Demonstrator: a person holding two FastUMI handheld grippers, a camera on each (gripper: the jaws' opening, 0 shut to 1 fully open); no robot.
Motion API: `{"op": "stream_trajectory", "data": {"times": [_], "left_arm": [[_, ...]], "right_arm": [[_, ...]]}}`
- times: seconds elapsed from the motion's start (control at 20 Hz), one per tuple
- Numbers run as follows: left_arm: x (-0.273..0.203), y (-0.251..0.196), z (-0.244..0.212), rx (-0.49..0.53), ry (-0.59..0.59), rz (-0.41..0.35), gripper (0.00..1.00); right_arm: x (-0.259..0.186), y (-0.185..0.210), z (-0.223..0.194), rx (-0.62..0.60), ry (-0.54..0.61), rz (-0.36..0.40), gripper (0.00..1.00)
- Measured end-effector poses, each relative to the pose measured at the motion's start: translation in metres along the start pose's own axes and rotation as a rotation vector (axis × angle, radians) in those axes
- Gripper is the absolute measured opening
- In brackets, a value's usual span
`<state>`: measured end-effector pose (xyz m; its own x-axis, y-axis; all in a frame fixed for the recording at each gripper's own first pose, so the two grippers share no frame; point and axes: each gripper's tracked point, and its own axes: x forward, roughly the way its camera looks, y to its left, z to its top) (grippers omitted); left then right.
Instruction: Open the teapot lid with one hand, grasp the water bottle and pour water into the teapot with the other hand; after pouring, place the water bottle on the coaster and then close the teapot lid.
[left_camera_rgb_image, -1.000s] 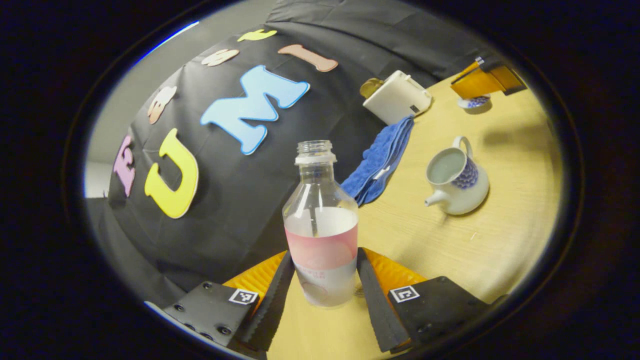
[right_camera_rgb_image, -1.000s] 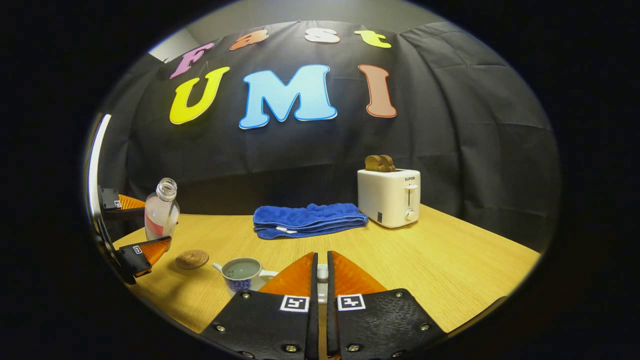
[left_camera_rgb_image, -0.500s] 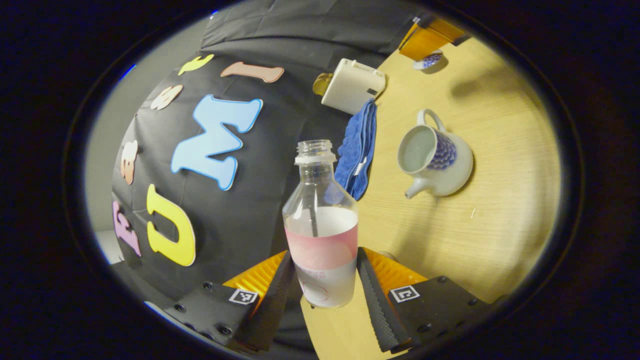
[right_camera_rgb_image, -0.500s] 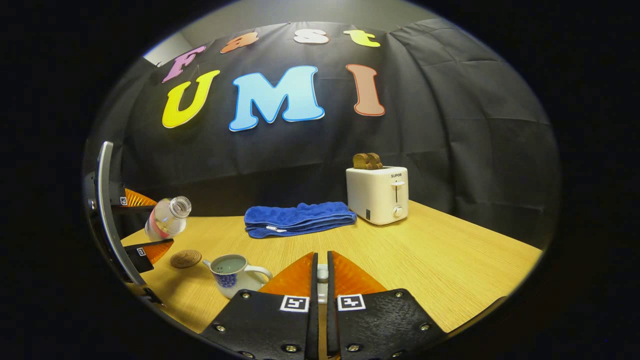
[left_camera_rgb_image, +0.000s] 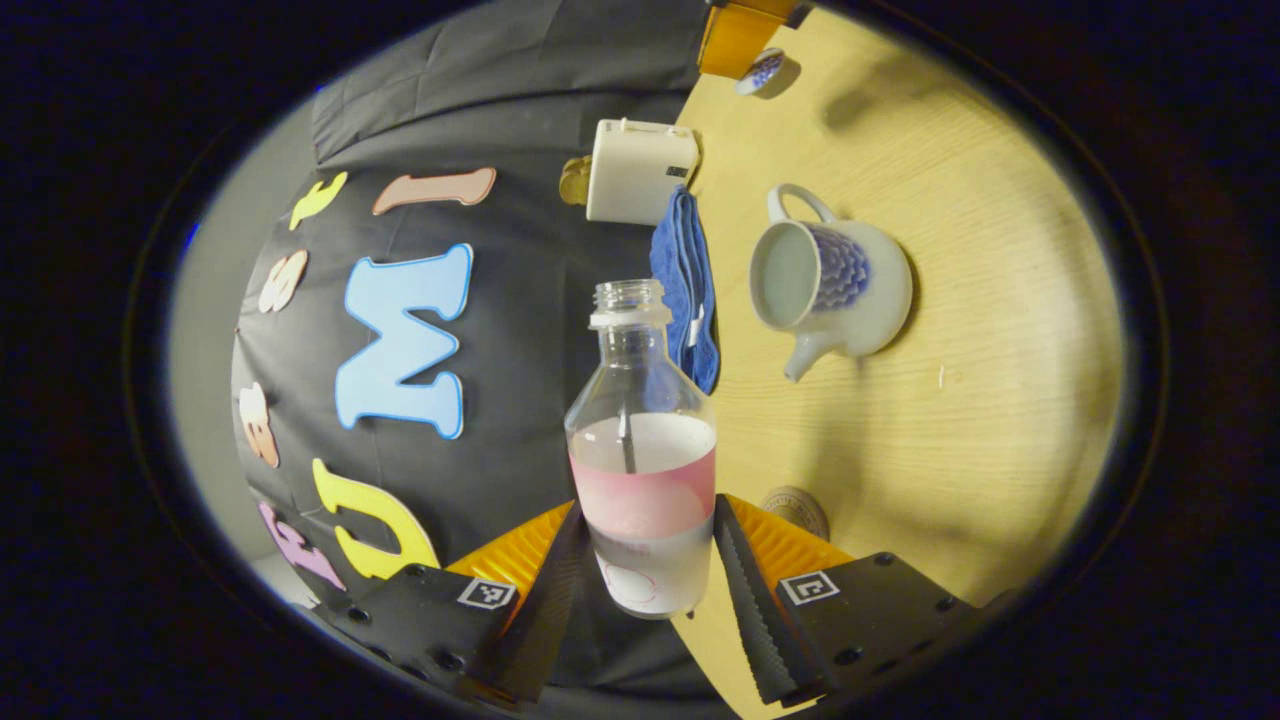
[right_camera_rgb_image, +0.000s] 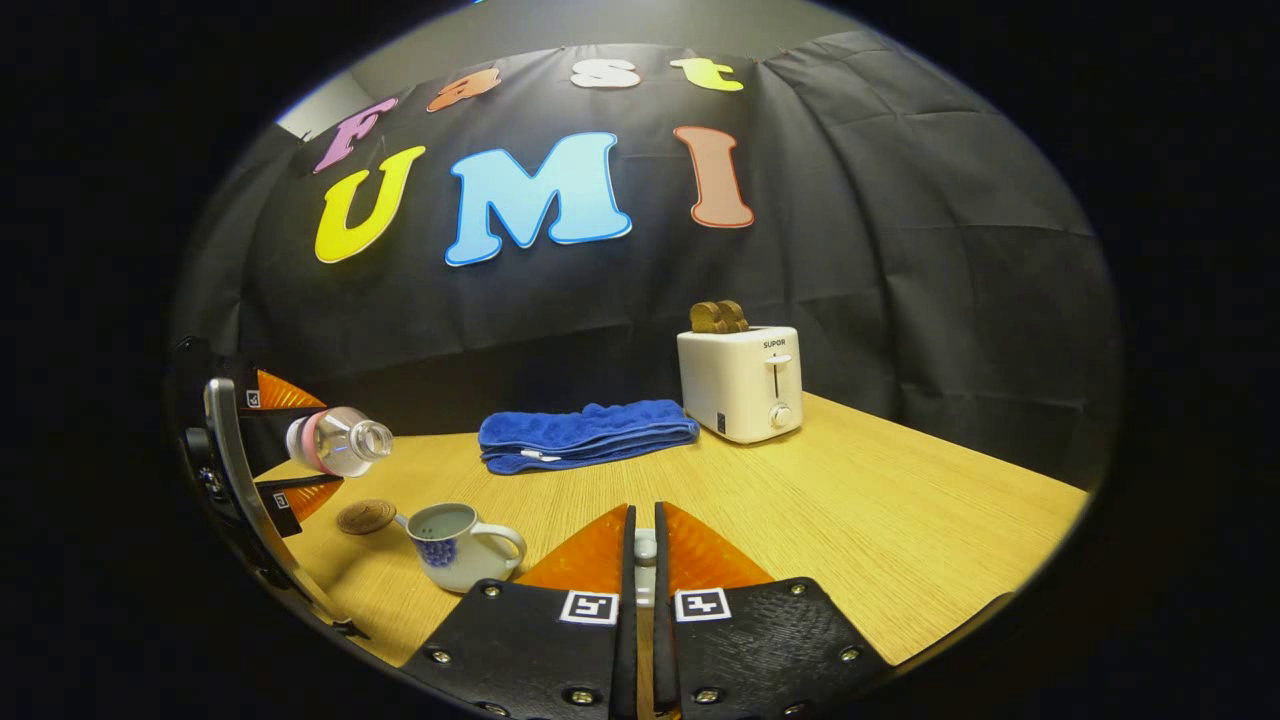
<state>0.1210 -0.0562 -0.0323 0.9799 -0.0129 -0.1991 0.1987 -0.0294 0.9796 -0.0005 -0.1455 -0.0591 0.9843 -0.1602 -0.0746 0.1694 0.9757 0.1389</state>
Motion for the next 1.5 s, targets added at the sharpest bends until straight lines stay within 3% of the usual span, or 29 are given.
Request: {"op": "stream_trajectory", "data": {"times": [0.3, 0.8, 1.5], "left_arm": [[0.007, 0.006, -0.001, 0.143, 0.016, -0.008, 0.87], [0.006, 0.018, 0.002, 0.288, 0.02, 0.002, 0.87], [0.002, 0.036, -0.001, 0.361, 0.035, 0.017, 0.87]], "right_arm": [[-0.001, -0.001, -0.001, 0.011, 0.0, 0.005, 0.06], [-0.003, -0.001, 0.0, 0.019, 0.001, 0.013, 0.06], [-0.003, -0.003, 0.0, 0.035, 0.002, 0.018, 0.06]]}}
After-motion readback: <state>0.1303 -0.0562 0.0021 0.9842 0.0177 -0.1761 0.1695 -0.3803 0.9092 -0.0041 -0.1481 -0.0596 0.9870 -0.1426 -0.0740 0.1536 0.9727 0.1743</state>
